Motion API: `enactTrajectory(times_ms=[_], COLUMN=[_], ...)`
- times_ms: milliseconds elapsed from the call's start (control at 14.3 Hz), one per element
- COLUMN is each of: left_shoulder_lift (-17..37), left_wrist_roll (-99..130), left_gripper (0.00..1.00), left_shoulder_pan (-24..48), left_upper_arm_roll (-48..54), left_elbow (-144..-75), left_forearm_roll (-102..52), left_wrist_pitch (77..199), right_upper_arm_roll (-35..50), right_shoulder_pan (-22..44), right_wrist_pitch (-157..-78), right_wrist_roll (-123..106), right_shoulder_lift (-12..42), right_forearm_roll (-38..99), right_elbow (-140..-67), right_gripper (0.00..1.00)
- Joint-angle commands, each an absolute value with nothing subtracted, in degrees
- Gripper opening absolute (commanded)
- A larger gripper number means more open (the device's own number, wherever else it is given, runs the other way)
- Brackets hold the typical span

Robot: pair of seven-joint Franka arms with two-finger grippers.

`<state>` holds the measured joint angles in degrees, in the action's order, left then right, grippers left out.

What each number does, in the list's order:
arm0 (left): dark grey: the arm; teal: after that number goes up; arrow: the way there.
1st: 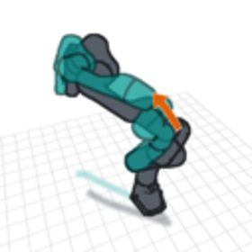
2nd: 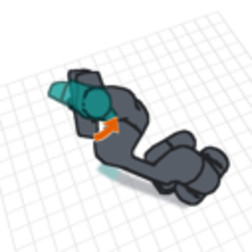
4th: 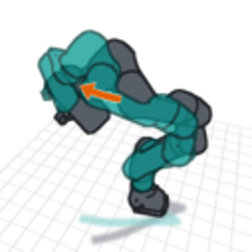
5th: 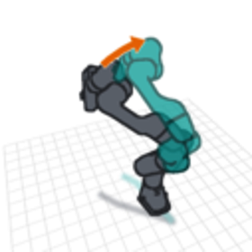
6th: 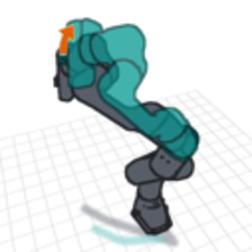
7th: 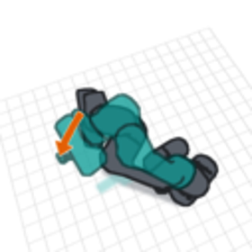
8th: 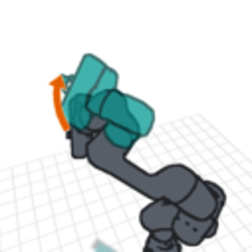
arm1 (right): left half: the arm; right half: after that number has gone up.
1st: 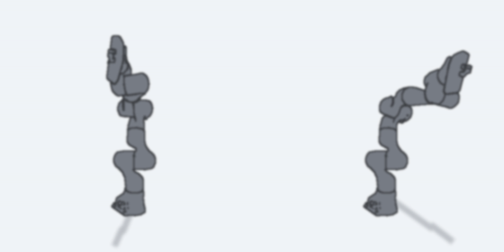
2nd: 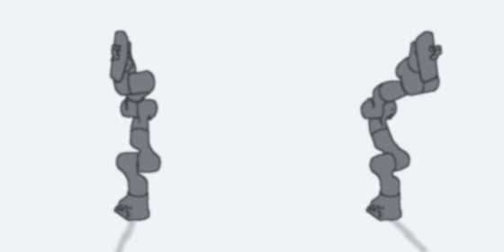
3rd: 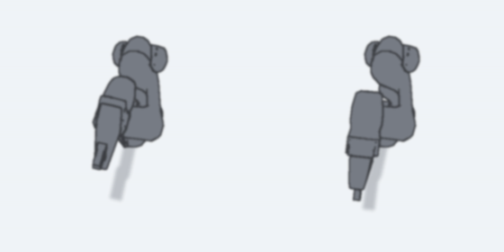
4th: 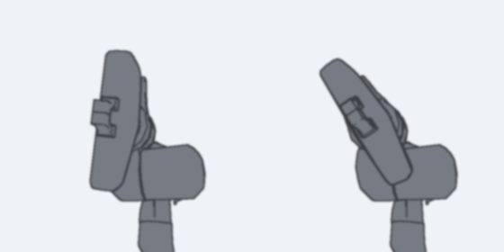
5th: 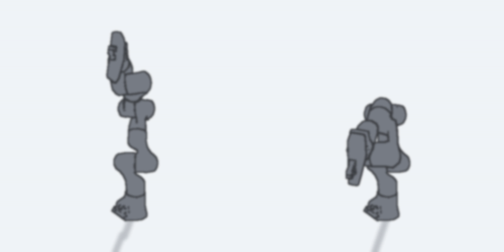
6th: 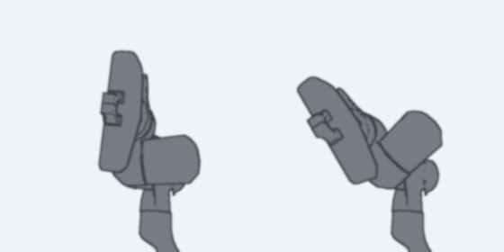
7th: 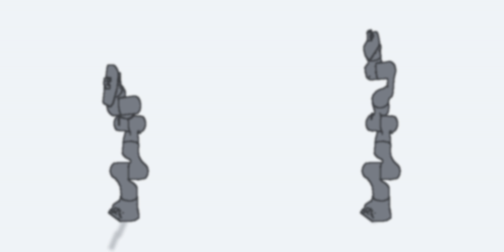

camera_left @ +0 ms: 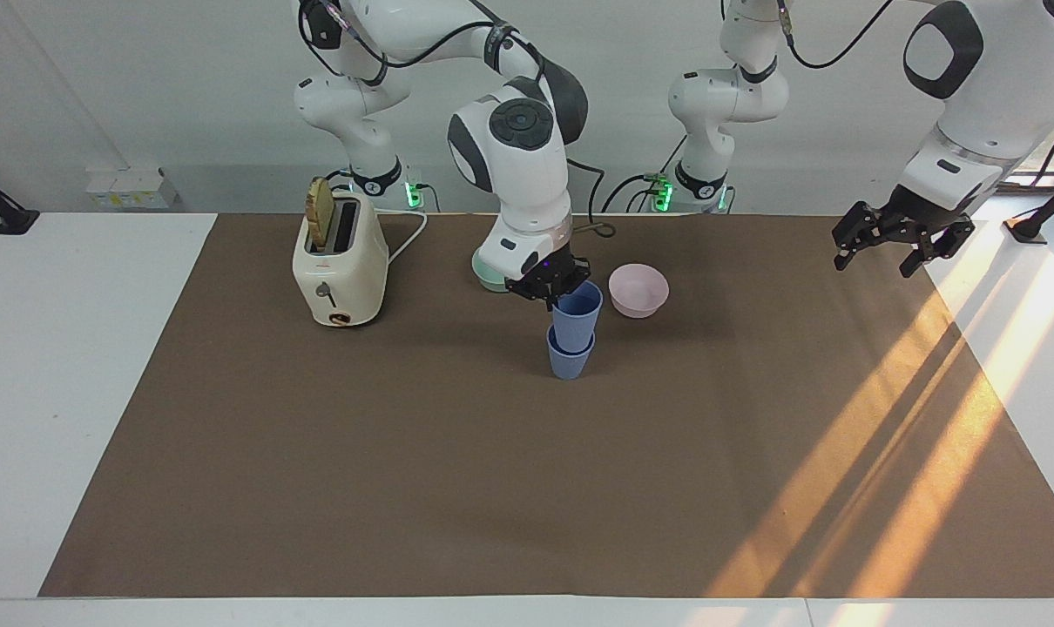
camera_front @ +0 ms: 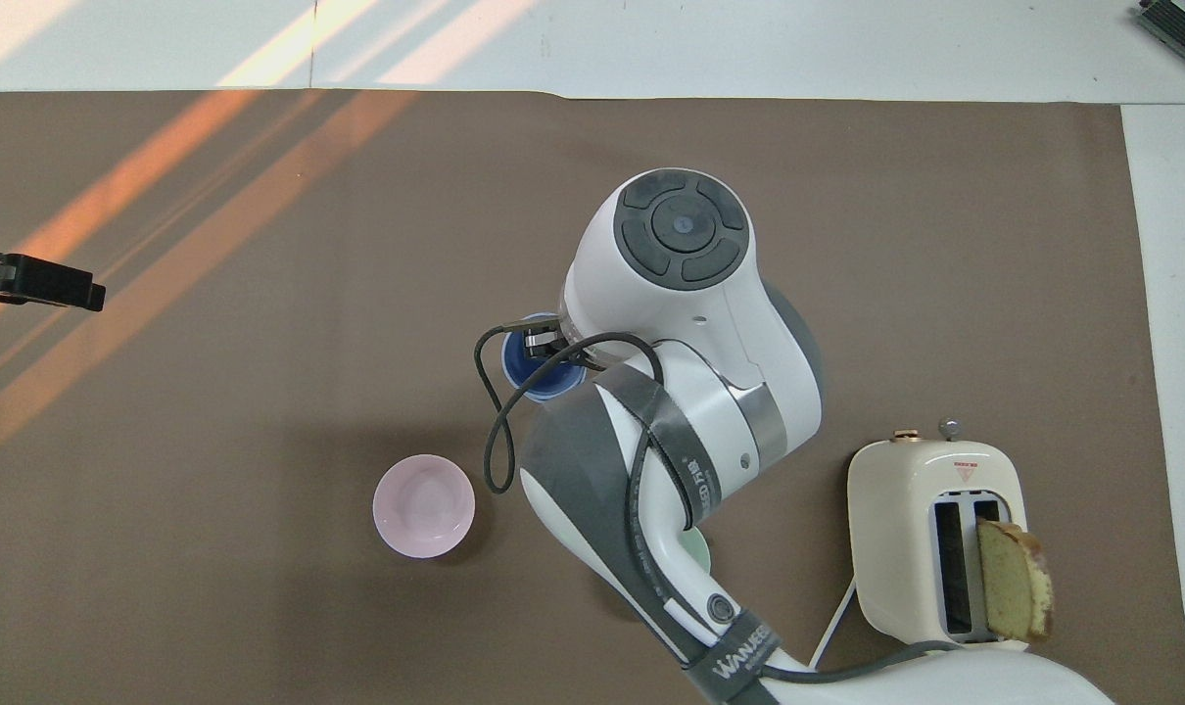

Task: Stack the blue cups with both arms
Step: 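Lower the cup into the other cup and open the right gripper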

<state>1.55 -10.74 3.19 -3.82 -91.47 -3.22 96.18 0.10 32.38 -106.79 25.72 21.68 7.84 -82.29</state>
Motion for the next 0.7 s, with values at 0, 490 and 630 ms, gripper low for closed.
enactTrajectory(times_ms=[0,490,630], left_shoulder_lift=[0.9,0.9,0.9], left_wrist_roll=[-9.9,-10.0,-10.1], left_gripper=[1.0,1.0,1.0], left_shoulder_pan=[2.9,2.9,2.9], left_upper_arm_roll=[-3.3,-3.3,-3.3], left_elbow=[-91.5,-91.5,-91.4], left_forearm_roll=[-2.1,-2.1,-2.1], left_wrist_pitch=[95.2,95.3,95.3], right_upper_arm_roll=[0.3,-1.2,-1.1], right_shoulder_pan=[31.6,29.3,24.3], right_wrist_pitch=[-108.6,-104.8,-101.1], right_wrist_roll=[25.9,25.6,23.2], right_shoulder_lift=[20.7,17.8,14.6], right_forearm_roll=[7.8,5.4,5.8], right_elbow=[-83.6,-82.5,-82.5], right_gripper=[0.99,1.0,1.0])
